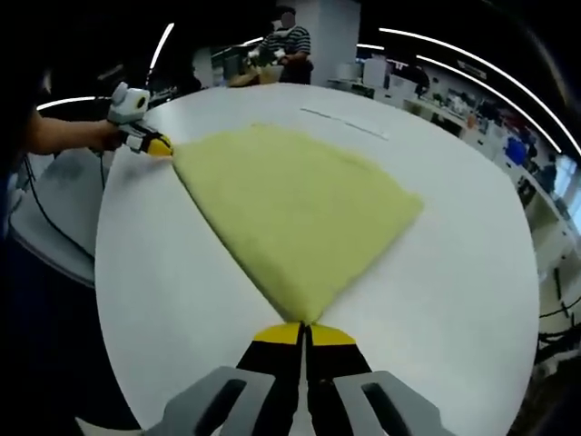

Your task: Fold the garment on the visible template until the final outline fits inside the template.

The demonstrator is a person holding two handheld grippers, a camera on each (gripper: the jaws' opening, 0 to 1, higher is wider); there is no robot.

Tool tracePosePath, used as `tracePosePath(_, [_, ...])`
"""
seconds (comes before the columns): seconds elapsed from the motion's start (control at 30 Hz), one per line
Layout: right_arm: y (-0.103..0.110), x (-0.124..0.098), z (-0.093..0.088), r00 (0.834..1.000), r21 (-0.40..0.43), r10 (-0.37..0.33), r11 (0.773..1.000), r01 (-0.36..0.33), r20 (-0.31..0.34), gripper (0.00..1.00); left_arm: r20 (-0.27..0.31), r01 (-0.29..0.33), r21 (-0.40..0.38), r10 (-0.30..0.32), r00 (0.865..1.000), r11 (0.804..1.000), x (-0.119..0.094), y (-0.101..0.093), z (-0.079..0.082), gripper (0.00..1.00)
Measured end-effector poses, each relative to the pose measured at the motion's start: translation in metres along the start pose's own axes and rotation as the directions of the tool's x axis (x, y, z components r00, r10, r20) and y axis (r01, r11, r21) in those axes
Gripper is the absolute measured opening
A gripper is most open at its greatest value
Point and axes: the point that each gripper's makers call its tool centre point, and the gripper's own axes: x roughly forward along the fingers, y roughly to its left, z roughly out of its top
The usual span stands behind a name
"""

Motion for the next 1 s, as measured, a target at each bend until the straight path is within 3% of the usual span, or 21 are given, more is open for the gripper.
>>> tracePosePath(1.0, [0.02, -0.013, -0.017, 1.0, 0.057, 0.022, 0.998, -0.022, 0.005, 0.0, -0.034, -0.002, 0.026, 0.003, 0.999, 1.0, -0.015, -0.017, -0.021, 0.01])
